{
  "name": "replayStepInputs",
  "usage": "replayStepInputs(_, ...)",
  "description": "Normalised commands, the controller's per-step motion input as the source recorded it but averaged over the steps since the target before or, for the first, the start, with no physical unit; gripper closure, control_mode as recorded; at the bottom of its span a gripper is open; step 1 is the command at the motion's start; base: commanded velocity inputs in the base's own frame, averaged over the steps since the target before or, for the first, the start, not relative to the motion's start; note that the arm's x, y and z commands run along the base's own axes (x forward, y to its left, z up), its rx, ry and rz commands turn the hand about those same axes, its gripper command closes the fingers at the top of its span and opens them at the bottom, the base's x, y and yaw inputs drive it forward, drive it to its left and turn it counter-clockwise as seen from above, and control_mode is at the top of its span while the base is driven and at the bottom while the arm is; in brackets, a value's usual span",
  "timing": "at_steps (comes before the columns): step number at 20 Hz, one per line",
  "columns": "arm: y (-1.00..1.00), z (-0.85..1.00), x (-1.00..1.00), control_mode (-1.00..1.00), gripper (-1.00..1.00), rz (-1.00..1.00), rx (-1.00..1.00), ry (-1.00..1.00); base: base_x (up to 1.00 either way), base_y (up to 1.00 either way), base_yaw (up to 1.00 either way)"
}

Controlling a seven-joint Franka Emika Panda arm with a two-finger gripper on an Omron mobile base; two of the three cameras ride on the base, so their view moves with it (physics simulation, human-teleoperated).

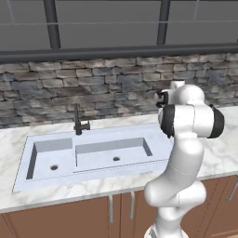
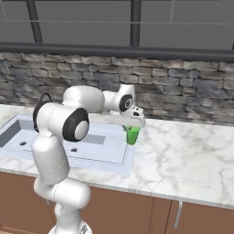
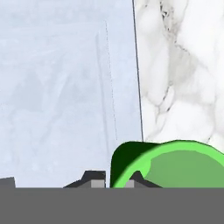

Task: Place the pot in the left basin and the cup in the right basin of the sink.

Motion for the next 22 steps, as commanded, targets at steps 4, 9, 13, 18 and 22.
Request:
replayStepInputs(4, 0.88, -0.01, 0.13, -1.00, 1.00, -0.14, -0.03, 0.00, 0.00, 0.00, 0.00)
replayStepInputs(9, 0.95, -0.11, 0.09, -1.00, 1.00, -0.10, 0.00, 0.00, 0.00, 0.00, 0.00)
replayStepInputs(13, 0.98, -0.27, 0.10, -1.00, 1.00, -0.10, 0.00, 0.00, 0.00, 0.00, 0.00)
replayStepInputs(18, 0.97, -0.32, 0.10, -1.00, 1.00, -0.08, 0.00, 0.00, 0.00, 0.00, 0.00)
replayStepInputs(22, 0.69, -0.37, 0.00, -1.00, 1.00, -0.05, 0.00, 0.03, 0.00, 0.00, 0.00)
